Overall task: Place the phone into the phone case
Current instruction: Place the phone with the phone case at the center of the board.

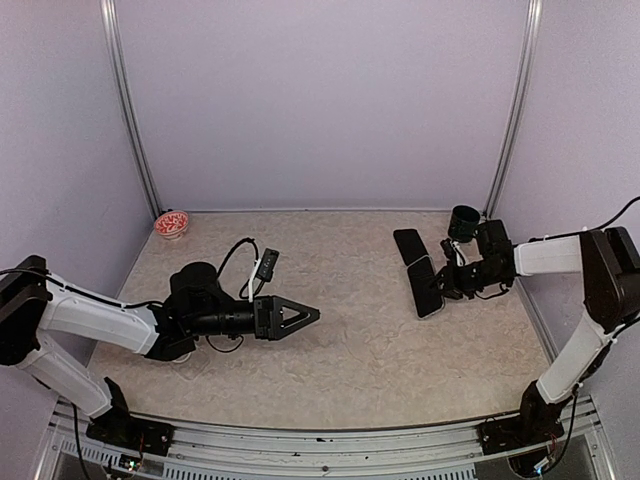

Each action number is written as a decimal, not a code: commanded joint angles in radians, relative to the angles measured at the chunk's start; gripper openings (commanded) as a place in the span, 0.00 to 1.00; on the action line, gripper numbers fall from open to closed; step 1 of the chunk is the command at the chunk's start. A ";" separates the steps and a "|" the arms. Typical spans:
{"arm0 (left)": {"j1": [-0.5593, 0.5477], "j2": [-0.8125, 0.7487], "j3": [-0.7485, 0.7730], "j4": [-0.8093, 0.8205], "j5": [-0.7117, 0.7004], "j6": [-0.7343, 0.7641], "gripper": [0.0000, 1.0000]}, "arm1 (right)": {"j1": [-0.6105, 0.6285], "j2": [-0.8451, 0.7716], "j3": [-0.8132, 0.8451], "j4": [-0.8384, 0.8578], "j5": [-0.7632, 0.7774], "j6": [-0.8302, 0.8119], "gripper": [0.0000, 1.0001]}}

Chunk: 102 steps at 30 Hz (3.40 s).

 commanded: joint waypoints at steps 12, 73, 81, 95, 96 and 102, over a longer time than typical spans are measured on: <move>0.005 -0.017 -0.029 0.042 -0.016 0.007 0.99 | -0.048 0.181 0.182 -0.093 0.015 -0.075 0.00; 0.008 -0.018 -0.035 0.047 -0.021 0.005 0.99 | -0.120 0.285 0.252 -0.184 0.149 -0.108 0.27; 0.008 -0.014 -0.043 0.056 -0.020 0.001 0.99 | -0.120 0.289 0.249 -0.184 0.159 -0.109 0.32; 0.008 -0.005 -0.042 0.068 -0.019 -0.005 0.99 | -0.120 0.288 0.253 -0.184 0.181 -0.117 0.41; 0.007 -0.005 -0.043 0.068 -0.020 -0.006 0.99 | -0.120 0.287 0.254 -0.185 0.191 -0.117 0.41; 0.007 -0.004 -0.046 0.070 -0.020 -0.007 0.99 | -0.121 0.279 0.261 -0.196 0.232 -0.118 0.43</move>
